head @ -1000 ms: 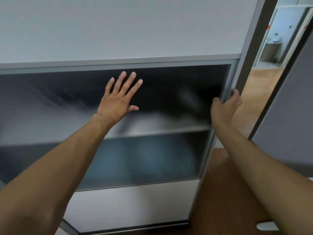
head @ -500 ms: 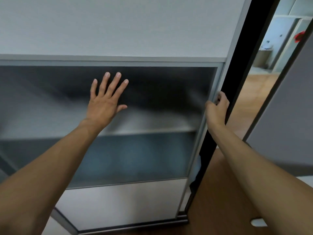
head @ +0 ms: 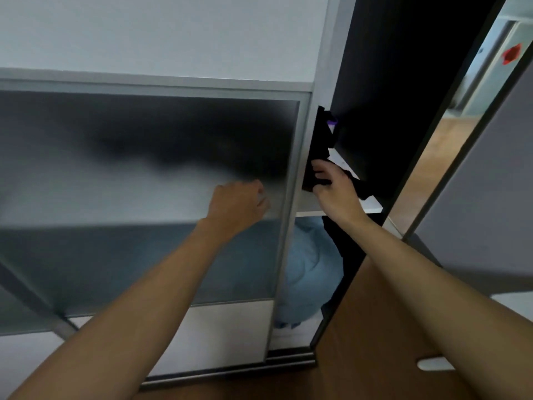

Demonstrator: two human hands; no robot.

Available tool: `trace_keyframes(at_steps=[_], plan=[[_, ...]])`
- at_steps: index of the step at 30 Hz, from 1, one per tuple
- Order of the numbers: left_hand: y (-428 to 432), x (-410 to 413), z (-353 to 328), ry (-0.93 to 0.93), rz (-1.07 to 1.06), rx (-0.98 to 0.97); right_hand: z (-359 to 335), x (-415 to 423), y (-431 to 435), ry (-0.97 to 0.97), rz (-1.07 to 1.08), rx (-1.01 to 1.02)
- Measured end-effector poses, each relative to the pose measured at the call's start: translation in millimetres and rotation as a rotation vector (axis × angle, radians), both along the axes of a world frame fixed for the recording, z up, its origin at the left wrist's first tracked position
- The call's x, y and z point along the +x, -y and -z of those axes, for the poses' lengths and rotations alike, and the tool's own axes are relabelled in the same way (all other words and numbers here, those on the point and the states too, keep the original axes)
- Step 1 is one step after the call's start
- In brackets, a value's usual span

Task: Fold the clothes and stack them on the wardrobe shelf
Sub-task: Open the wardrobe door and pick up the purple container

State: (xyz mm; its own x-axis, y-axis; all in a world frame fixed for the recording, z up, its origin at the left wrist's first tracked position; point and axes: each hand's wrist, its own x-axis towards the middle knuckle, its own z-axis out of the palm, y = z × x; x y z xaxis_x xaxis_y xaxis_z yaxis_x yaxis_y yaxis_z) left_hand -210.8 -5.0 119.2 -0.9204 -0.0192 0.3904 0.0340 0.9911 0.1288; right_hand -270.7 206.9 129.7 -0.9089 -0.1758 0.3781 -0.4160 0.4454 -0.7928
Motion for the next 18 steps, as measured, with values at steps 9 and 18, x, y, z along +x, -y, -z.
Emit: trace_keyframes(at_steps=[9, 18], plan=[[-21.1, -49.3, 16.3, 0.123, -0.262, 0.037, 47.8, -85.8, -64.9, 0.221, 0.068, 0.643], [15.5, -26.5, 29.1, 0.022, -0.424, 0.044, 67.8, -114.1, -68.1, 0.299, 0.083, 0.769]])
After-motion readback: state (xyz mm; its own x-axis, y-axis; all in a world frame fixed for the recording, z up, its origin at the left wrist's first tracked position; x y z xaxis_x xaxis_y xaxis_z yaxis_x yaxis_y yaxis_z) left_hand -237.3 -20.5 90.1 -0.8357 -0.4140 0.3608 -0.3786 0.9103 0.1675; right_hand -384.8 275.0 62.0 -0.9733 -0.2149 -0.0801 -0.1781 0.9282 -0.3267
